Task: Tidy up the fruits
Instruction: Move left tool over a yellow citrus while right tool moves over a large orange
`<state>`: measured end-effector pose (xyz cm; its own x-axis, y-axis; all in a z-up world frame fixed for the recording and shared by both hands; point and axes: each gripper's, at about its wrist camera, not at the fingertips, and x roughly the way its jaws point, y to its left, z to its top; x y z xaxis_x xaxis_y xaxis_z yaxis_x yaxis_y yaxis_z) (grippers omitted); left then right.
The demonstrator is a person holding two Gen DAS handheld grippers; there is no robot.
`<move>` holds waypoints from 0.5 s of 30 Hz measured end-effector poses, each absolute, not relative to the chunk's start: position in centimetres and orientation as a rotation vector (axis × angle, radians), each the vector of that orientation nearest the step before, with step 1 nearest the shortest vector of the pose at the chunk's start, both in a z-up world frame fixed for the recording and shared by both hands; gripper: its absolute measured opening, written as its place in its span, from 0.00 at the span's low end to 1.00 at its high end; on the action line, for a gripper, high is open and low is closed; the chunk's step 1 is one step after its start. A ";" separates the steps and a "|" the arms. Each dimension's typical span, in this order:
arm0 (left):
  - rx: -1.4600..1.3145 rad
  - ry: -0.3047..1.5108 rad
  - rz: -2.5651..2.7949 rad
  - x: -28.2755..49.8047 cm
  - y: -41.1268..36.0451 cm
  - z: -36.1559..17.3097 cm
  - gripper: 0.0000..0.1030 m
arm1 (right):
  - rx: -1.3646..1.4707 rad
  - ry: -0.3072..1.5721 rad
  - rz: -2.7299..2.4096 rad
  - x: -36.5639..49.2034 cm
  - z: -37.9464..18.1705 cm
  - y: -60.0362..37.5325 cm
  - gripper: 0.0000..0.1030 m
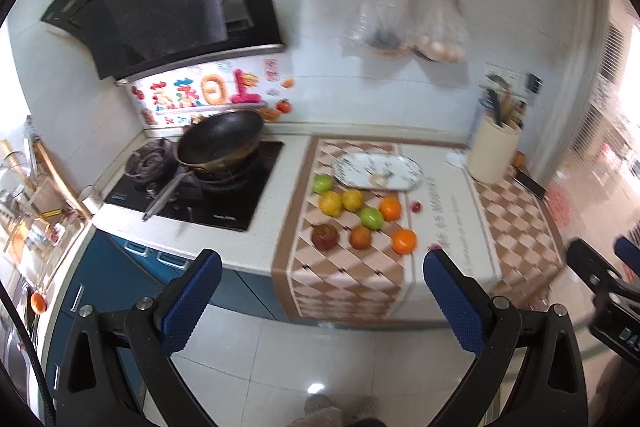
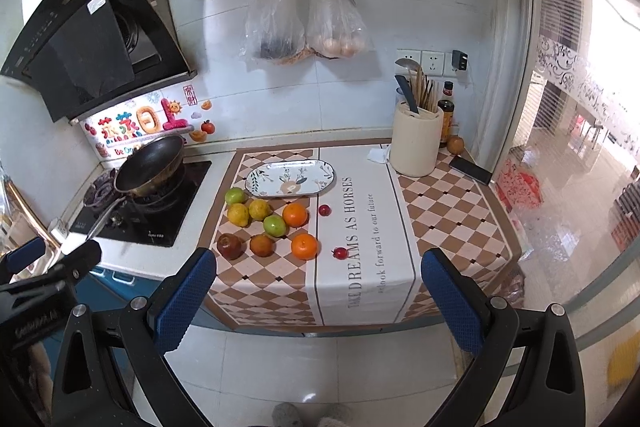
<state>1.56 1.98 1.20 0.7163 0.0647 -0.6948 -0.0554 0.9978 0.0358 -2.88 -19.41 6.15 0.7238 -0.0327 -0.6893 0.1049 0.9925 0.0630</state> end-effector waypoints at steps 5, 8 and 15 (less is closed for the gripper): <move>0.029 0.754 0.227 4.7 3.6 -1.5 1.00 | 0.146 0.802 -0.012 0.3 2.5 -20.8 1.00; 0.031 0.816 0.278 7.3 4.6 -4.3 1.00 | 0.229 0.876 0.048 3.5 -1.2 -21.4 1.00; 0.018 1.046 0.268 17.2 7.3 -11.8 1.00 | 0.267 1.033 0.083 11.5 -10.1 -20.5 1.00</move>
